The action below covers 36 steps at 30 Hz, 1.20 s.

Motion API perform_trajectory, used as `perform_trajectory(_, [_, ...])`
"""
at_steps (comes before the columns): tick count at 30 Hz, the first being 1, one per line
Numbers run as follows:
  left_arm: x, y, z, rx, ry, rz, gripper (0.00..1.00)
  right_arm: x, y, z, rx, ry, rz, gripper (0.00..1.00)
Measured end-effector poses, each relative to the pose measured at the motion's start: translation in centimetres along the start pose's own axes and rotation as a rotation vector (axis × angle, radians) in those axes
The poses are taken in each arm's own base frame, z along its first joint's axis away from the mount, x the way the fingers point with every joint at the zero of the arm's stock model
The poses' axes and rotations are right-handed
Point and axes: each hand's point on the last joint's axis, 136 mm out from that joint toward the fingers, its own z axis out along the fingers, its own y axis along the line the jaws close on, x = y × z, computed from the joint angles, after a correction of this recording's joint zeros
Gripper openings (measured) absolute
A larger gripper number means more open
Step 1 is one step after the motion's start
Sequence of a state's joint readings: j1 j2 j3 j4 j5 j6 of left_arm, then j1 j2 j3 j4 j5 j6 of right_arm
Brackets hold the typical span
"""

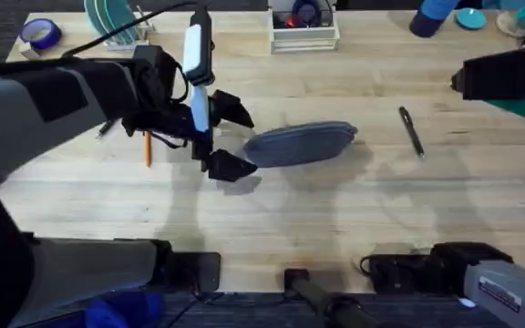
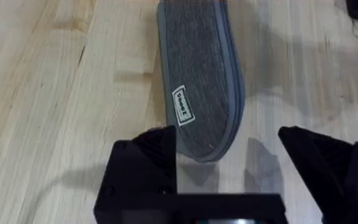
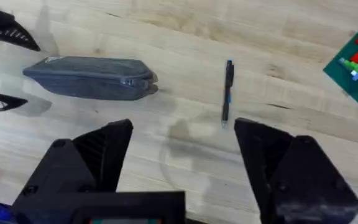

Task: Unzip the bag, pick up the pens from the table one at a time and place them inside, then zip the bag closed.

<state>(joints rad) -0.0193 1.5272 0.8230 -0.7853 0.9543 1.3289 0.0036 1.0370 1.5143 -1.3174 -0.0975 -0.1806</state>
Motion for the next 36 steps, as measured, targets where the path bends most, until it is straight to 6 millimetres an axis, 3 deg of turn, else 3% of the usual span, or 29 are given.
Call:
perform_trajectory(2, [0.00,-0.01,0.00,0.000,0.000,0.000,0.989,0.00,0.01,0.00,0.000,0.000,0.000,0.996])
perform_trajectory(7, [0.00,0.00,0.00,0.000,0.000,0.002,0.788,0.00,0.00,0.00,0.000,0.000,0.000,0.996])
perform_trajectory(10, [0.00,-0.01,0.00,0.000,0.000,0.003,0.559,0.00,0.01,0.00,0.000,0.000,0.000,0.996])
perform_trajectory(14, [-0.01,0.11,-0.01,-0.004,-0.001,0.009,0.115,-0.01,0.00,0.00,0.000,0.000,0.000,0.996])
perform_trajectory(15, [-0.02,0.15,-0.01,-0.005,-0.001,0.015,0.062,0.00,0.01,0.00,0.000,0.000,0.000,0.996])
perform_trajectory(30, [-0.02,0.17,-0.01,-0.006,-0.001,0.015,0.044,-0.02,0.00,-0.01,0.000,-0.001,-0.004,0.996])
perform_trajectory(36, [-0.02,0.16,-0.01,-0.006,-0.001,0.015,0.044,-0.01,0.00,-0.01,0.000,-0.001,-0.094,0.996])
